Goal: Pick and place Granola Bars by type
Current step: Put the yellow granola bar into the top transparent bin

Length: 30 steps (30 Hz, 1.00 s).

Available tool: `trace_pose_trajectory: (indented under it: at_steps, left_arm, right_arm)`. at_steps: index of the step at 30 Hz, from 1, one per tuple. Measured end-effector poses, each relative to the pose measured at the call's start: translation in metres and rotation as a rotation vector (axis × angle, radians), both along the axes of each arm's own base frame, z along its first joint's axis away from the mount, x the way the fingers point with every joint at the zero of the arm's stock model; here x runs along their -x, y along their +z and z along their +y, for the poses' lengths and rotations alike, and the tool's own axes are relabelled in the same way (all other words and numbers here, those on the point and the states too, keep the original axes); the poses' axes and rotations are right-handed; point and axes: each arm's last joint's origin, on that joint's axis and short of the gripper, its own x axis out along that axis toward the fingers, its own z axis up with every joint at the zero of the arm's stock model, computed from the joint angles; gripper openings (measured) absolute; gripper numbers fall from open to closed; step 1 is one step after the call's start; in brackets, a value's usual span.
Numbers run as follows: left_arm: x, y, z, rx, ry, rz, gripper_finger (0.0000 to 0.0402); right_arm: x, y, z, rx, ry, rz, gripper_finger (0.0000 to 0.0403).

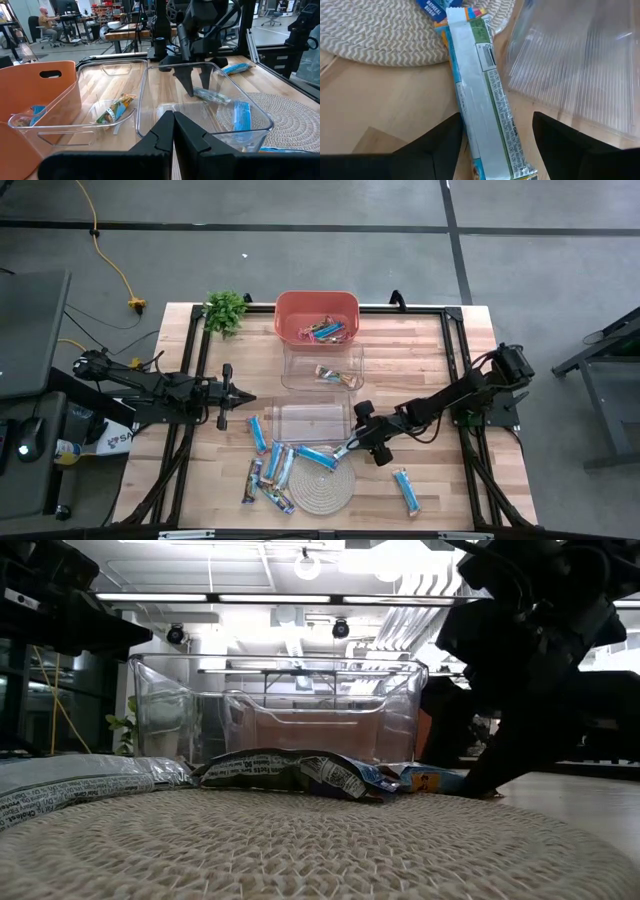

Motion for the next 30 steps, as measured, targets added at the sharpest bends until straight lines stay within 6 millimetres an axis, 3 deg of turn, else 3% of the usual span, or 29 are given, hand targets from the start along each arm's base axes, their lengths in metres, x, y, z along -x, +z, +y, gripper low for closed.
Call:
trace_pose_trajectory:
  at_steps: [9, 22, 30]
  left_arm:
    - [0.0000, 0.0000, 0.0000, 0.000, 0.000, 0.000, 0.0007]
    - [0.0000, 0.0000, 0.0000, 0.000, 0.000, 0.000, 0.0007]
    - [0.0000, 0.0000, 0.0000, 0.000, 0.000, 0.000, 0.0007]
  right_arm:
    - [0.0026, -0.0024, -0.0002, -0.084, -0.037, 0.058, 0.0218]
    - [0.0047, -0.0037, 0.0007, -0.163, -0.092, 0.105, 0.0125]
    - [0.0067, -0.0006, 0.0015, -0.260, -0.143, 0.139, 0.0095]
